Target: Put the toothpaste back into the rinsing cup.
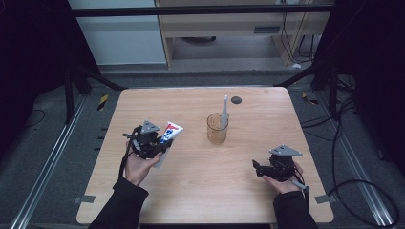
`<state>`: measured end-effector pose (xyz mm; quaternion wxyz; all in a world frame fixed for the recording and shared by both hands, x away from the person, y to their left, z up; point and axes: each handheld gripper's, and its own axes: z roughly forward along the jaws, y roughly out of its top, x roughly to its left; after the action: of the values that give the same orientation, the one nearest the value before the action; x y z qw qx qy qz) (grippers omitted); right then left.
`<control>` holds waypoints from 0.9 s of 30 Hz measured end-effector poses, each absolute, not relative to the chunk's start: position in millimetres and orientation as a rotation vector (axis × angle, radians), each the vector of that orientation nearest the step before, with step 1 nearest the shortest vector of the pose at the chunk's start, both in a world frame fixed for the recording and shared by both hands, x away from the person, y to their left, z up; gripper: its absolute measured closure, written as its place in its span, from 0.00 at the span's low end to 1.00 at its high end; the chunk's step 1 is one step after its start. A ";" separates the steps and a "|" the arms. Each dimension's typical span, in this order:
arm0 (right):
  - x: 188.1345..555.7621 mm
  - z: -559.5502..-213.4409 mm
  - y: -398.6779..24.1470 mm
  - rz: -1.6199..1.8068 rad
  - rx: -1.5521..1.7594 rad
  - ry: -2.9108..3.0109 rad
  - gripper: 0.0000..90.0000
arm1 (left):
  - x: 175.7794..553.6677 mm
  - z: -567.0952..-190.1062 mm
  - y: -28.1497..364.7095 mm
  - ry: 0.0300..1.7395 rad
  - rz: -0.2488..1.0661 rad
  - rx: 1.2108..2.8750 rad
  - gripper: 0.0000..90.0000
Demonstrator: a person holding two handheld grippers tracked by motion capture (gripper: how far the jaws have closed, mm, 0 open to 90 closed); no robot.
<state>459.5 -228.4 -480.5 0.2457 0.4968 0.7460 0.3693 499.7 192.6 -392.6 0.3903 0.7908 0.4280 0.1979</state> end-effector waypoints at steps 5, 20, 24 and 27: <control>460.2 -481.0 -228.1 1.008 1.365 2.028 0.15 | 507.9 -380.8 190.0 1.095 0.550 1.930 0.77; 460.8 -482.3 -228.5 1.012 1.349 2.011 0.14 | 544.9 -362.2 142.9 1.037 0.629 1.672 0.77; 460.9 -482.1 -229.2 1.019 1.344 2.007 0.14 | 549.2 -360.3 135.1 1.025 0.645 1.644 0.77; 461.1 -482.3 -229.3 1.019 1.346 2.005 0.14 | 553.9 -359.8 128.9 1.028 0.647 1.623 0.77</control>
<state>461.1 -229.3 -482.3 0.2571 0.4963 0.7393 0.3756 553.9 128.9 -359.8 0.5287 0.6796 0.4303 0.2710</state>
